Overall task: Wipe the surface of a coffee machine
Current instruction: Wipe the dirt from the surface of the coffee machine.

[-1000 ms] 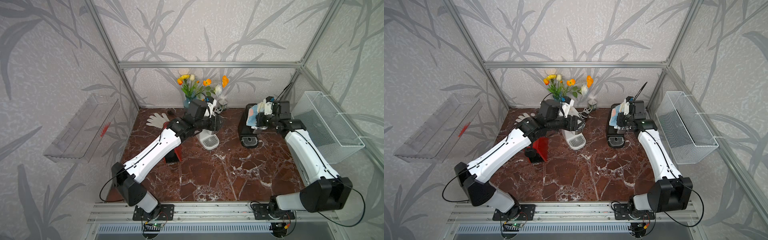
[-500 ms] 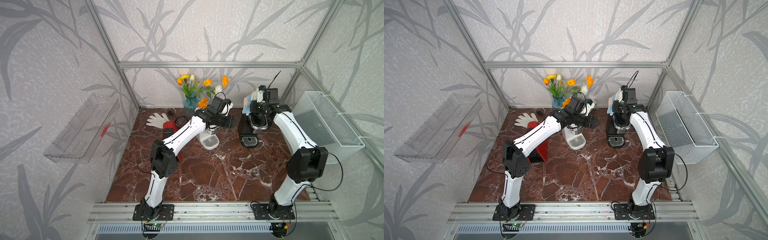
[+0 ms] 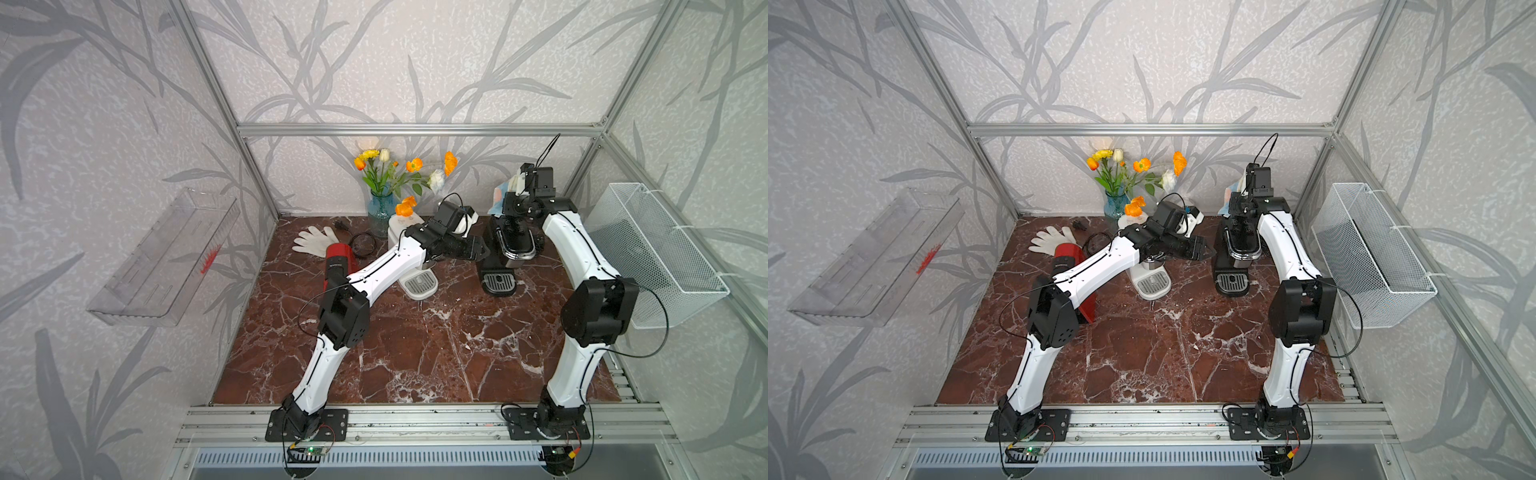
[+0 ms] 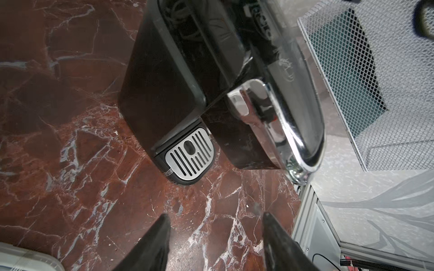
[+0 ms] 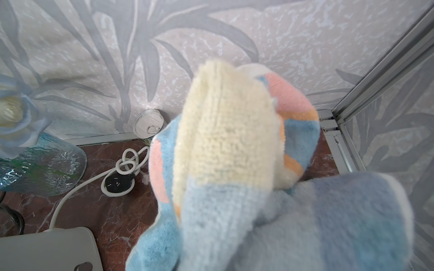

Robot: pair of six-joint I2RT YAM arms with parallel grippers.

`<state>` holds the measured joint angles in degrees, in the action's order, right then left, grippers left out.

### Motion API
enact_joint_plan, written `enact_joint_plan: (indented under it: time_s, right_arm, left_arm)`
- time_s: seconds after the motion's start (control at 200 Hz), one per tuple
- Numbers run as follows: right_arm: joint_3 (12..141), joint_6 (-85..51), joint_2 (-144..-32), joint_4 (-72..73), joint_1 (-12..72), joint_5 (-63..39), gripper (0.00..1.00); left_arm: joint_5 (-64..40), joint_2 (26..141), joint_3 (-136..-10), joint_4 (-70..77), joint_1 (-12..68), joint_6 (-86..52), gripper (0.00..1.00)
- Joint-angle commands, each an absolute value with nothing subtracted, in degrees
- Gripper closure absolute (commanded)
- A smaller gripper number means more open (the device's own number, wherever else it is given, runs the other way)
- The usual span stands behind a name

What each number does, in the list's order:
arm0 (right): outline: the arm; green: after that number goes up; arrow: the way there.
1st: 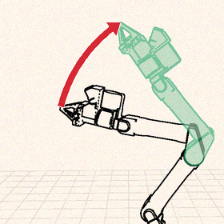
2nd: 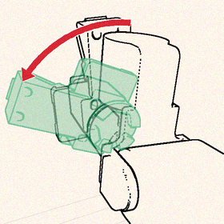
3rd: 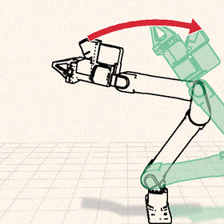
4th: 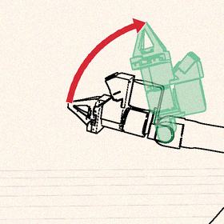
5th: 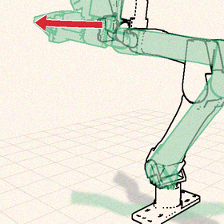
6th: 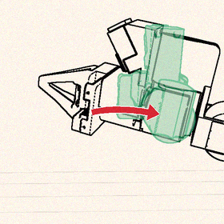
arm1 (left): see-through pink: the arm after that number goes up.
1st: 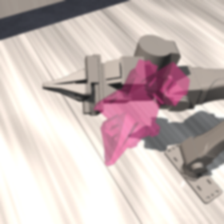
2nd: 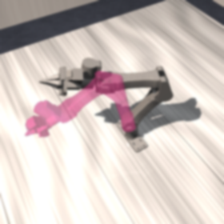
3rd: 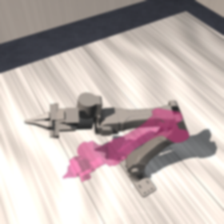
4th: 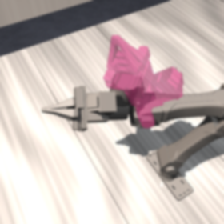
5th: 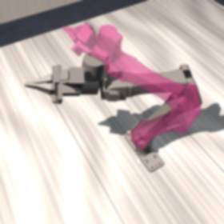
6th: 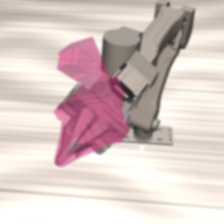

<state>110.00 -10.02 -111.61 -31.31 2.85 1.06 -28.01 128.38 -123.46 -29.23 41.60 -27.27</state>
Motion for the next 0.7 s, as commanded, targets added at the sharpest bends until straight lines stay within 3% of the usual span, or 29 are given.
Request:
enact_joint_plan:
  time_s: [0.0, 0.295, 0.695]
  right_arm:
    - [106.76, -10.48, -114.28, -40.14, 1.41, -0.25, 1.0]
    - [103.83, -9.82, -113.42, -40.37, 1.24, -11.45, 1.0]
    - [82.9, -12.04, -101.12, -31.32, 1.27, -24.89, 1.0]
  left_arm:
    - [-28.75, 130.5, -125.82, -30.37, 41.09, -28.08, 0.39]
    - [-30.56, 134.95, -130.78, -31.72, 41.31, -27.99, 0.39]
    - [-30.67, 134.39, -131.77, -31.12, 41.31, -27.38, 0.39]
